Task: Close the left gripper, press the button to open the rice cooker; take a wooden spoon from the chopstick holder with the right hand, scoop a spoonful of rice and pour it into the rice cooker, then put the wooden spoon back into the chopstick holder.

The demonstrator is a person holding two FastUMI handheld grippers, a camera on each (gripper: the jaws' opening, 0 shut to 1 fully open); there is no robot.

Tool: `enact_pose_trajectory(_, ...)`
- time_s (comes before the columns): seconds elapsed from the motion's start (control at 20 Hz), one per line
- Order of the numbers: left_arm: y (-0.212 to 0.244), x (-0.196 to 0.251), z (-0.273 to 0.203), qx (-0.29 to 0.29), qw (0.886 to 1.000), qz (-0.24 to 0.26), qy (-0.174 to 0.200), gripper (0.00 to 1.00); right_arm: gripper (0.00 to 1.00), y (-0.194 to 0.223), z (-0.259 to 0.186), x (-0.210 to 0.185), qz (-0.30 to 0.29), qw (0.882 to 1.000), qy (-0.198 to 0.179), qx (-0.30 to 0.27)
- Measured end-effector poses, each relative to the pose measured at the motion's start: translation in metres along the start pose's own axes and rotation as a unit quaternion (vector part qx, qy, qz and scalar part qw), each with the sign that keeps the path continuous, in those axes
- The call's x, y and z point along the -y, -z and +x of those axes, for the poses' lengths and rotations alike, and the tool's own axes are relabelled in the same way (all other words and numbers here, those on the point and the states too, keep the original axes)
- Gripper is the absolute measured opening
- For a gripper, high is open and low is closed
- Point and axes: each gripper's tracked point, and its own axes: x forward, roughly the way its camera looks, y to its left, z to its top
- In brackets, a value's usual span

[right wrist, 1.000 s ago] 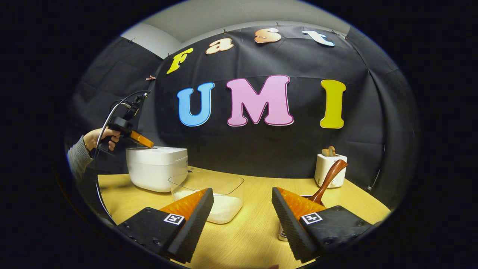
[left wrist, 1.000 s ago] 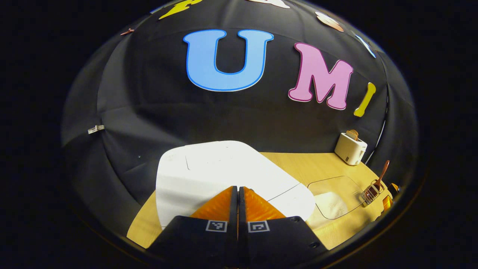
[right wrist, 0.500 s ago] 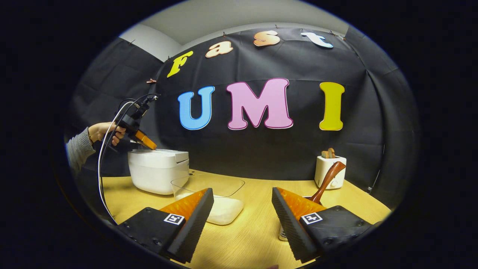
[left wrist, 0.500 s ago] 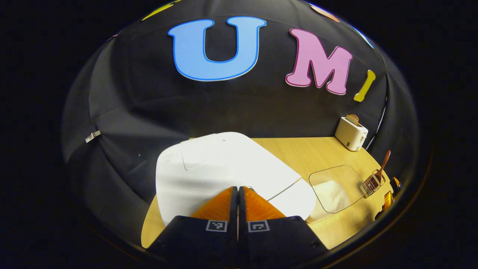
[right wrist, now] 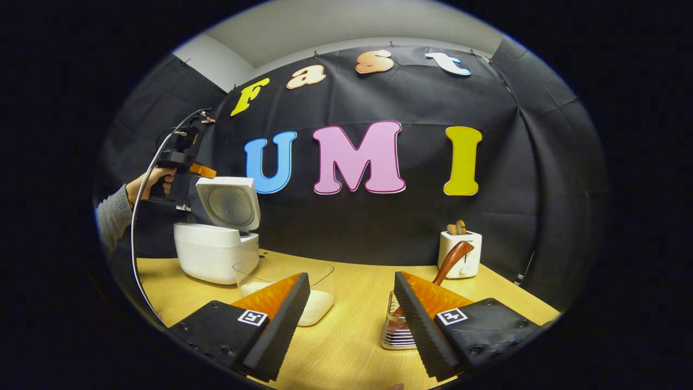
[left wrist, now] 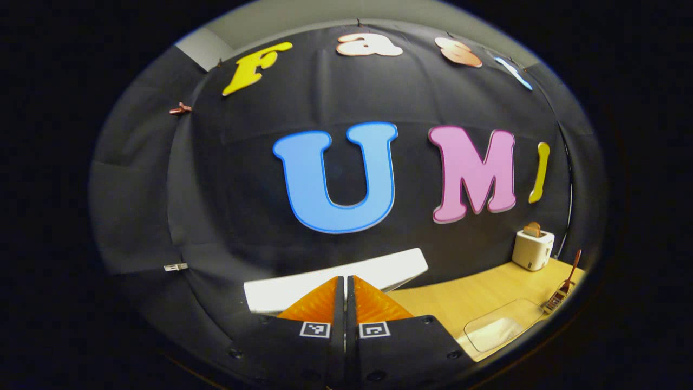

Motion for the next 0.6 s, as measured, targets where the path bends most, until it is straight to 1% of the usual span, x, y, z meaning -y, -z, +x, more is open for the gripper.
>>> enact_pose_trajectory(0.1, -0.006, 0.002, -0.021, 0.027, 0.999, -0.018, 0.004, 0.05, 0.97, -0.002, 0.000, 0.007, -0.003, 1.000, 0.007, 0.000)
enact_pose_trajectory(0.15, -0.003, 0.002, -0.035, 0.036, 0.999, -0.031, 0.007, 0.05, 0.97, -0.003, -0.001, 0.011, -0.005, 1.000, 0.011, 0.002)
enact_pose_trajectory(0.3, 0.012, 0.021, -0.071, 0.061, 0.995, -0.074, 0.029, 0.06, 0.97, -0.010, -0.003, 0.022, -0.009, 1.000, 0.023, 0.009)
enact_pose_trajectory(0.4, 0.034, 0.030, -0.088, 0.060, 0.994, -0.089, 0.032, 0.12, 0.97, -0.011, -0.003, 0.029, -0.012, 0.999, 0.030, 0.006)
enact_pose_trajectory(0.5, 0.057, 0.038, -0.096, 0.050, 0.994, -0.093, 0.030, 0.26, 0.97, -0.012, -0.004, 0.033, -0.020, 0.999, 0.035, 0.004)
enact_pose_trajectory(0.6, 0.080, 0.049, -0.100, 0.039, 0.994, -0.094, 0.031, 0.57, 0.97, -0.012, -0.006, 0.039, -0.031, 0.999, 0.043, 0.002)
